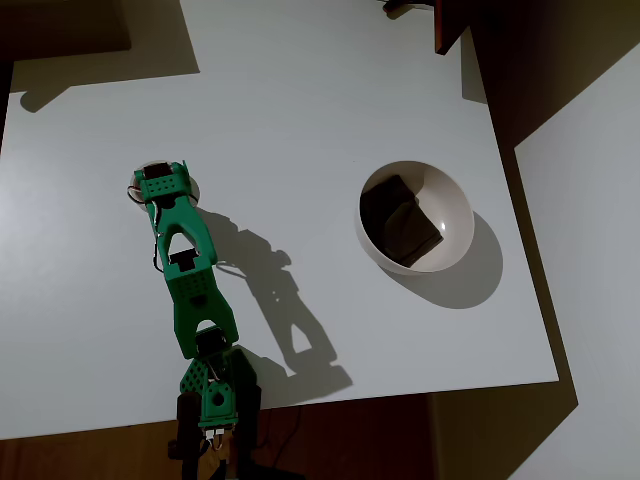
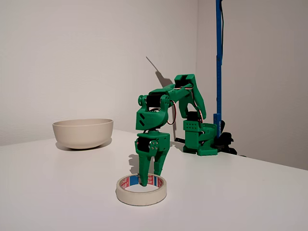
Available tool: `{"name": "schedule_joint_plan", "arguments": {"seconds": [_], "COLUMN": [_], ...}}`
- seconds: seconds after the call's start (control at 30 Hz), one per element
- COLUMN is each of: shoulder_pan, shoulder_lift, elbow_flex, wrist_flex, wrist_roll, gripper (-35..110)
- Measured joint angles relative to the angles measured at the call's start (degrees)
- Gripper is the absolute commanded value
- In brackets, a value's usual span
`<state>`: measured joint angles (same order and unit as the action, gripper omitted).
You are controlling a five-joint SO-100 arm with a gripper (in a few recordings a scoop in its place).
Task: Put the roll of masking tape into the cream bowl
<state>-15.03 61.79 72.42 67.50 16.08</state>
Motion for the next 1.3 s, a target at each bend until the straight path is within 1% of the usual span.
{"name": "schedule_joint_plan", "arguments": {"seconds": [0.1,0.6,1.07,1.3], "shoulder_pan": [-0.09,0.09,3.16,9.49], "shoulder_lift": [0.00,2.20,34.54,52.38], "elbow_flex": [-0.09,-0.09,0.00,0.00], "wrist_flex": [-0.62,-0.26,11.69,16.79], "wrist_roll": [0.18,0.26,-0.88,0.44], "gripper": [-8,-8,-8,-8]}}
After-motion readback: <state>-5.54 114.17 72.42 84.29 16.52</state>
